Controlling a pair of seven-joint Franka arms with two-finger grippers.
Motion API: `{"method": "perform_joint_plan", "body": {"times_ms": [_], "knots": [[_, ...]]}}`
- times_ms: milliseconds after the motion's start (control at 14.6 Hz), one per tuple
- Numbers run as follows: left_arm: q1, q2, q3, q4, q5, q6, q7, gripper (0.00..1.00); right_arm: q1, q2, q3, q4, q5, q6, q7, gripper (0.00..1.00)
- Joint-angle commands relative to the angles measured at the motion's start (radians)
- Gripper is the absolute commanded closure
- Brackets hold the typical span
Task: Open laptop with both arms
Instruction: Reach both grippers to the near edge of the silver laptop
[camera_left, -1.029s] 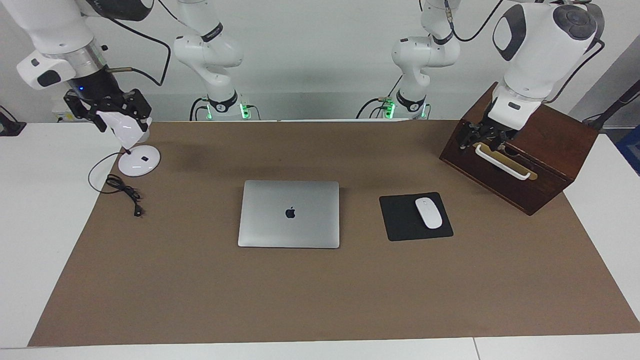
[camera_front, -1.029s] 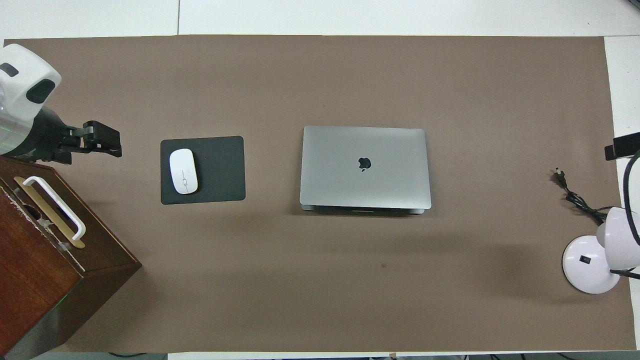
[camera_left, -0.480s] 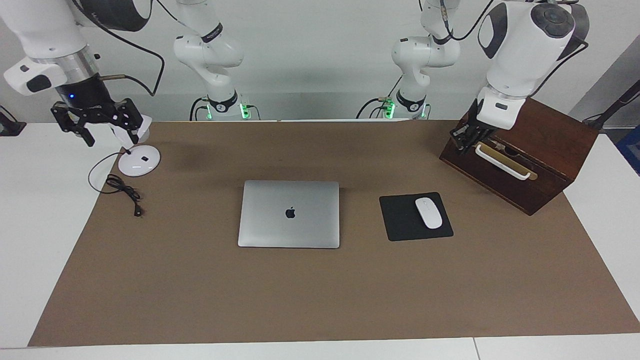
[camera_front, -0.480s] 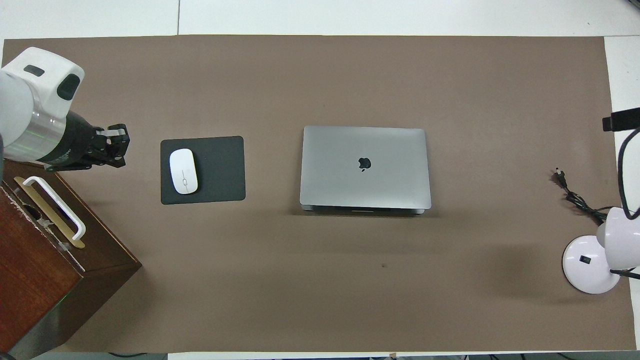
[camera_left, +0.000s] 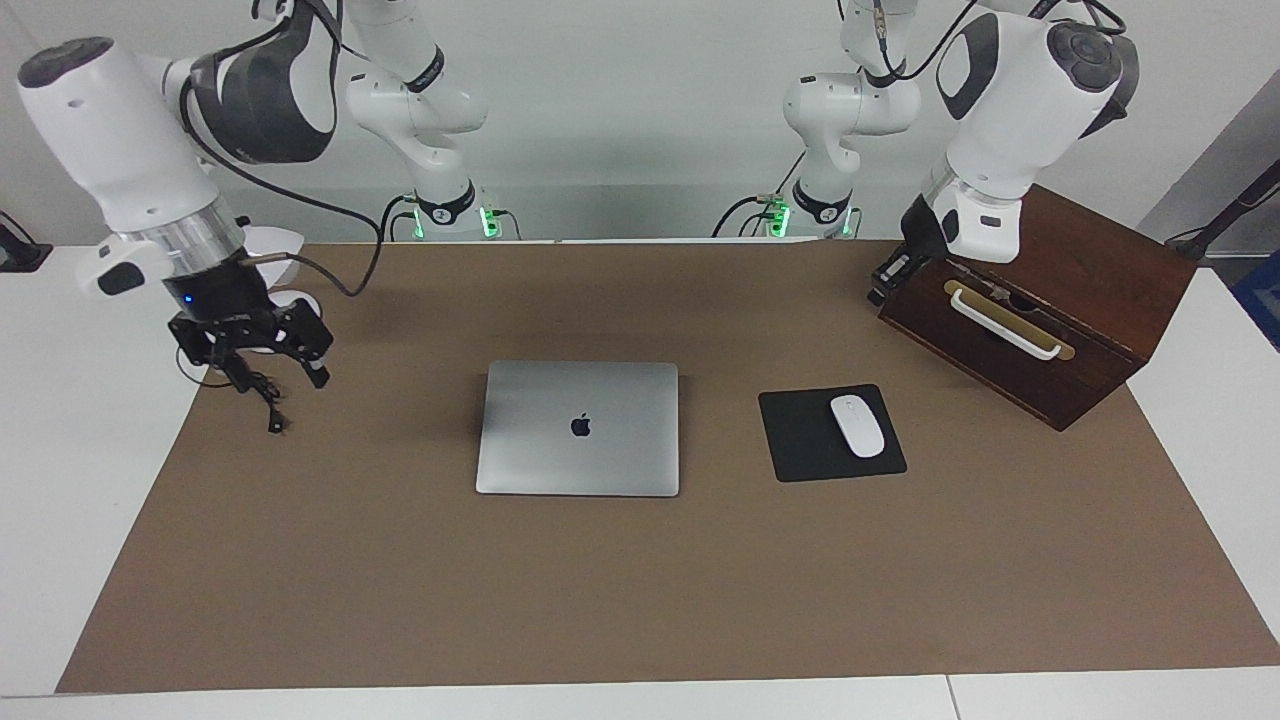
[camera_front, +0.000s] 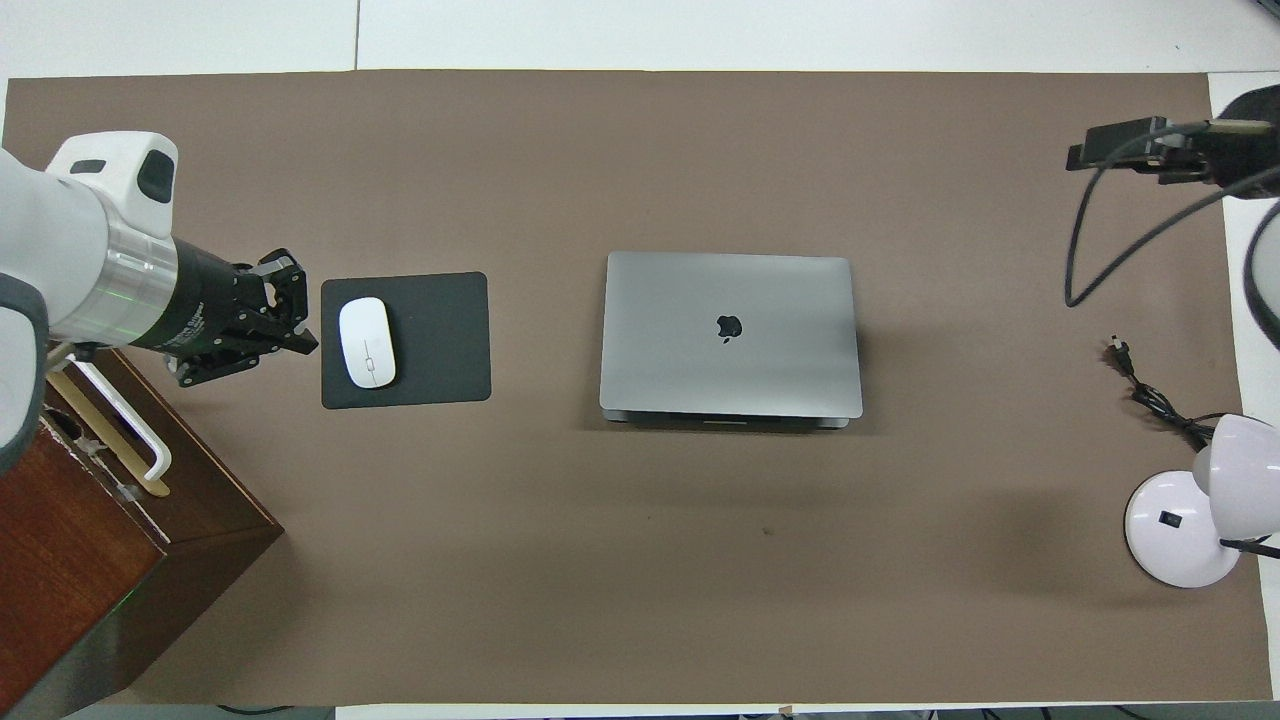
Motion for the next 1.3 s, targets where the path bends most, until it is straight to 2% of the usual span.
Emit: {"method": "perform_joint_plan", "body": {"times_ms": [0,137,275,412,549,686,892,961,1098,1235], "knots": [[-0.045,-0.085,0.007,-0.190,-0.049,0.221,-0.242,1.00,0.063,0.057,-0.033,0.002,0.097,0.114,0.119,0.00],[-0.060,-0.085,0.007,-0.236,-0.111,0.325,-0.345,1.00,0.088,0.094,-0.032,0.002,0.166,0.192,0.203,0.00],[-0.068,-0.091,0.007,-0.294,-0.157,0.362,-0.369,1.00,0.126,0.110,-0.032,-0.009,0.212,0.249,0.281,0.00],[-0.066,-0.102,0.008,-0.389,-0.355,0.425,-0.373,1.00,0.160,0.108,-0.032,-0.035,0.269,0.292,0.390,0.00],[-0.068,-0.113,0.007,-0.460,-0.444,0.477,-0.373,1.00,0.195,0.096,-0.032,-0.090,0.347,0.370,0.472,0.00],[-0.079,-0.105,0.007,-0.512,-0.528,0.562,-0.401,1.00,0.243,0.059,-0.032,-0.190,0.419,0.473,0.483,0.00],[-0.106,-0.091,0.007,-0.612,-0.800,0.742,-0.479,1.00,0.313,0.006,-0.032,-0.322,0.567,0.624,0.484,0.00],[-0.156,-0.087,0.007,-0.638,-0.902,0.834,-0.497,1.00,0.332,-0.013,-0.029,-0.357,0.587,0.665,0.483,0.00],[-0.246,-0.067,0.007,-0.669,-1.050,0.953,-0.497,1.00,0.341,-0.045,-0.024,-0.402,0.617,0.686,0.486,0.00],[-0.313,-0.022,0.007,-0.669,-1.226,0.994,-0.496,1.00,0.353,-0.074,-0.009,-0.442,0.683,0.697,0.484,0.00]]}}
